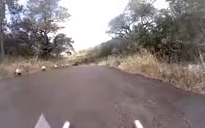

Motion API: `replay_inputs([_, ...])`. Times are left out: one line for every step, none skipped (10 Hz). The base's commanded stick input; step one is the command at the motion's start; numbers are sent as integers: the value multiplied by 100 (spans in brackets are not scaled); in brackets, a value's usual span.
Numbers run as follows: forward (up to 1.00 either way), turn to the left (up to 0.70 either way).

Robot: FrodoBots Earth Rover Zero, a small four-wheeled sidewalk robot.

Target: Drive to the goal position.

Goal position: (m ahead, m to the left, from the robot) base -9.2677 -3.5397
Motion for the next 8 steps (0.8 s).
replay_inputs([50,0])
replay_inputs([50,0])
replay_inputs([50,0])
replay_inputs([50,0])
replay_inputs([50,0])
replay_inputs([50,0])
replay_inputs([50,0])
replay_inputs([50,0])
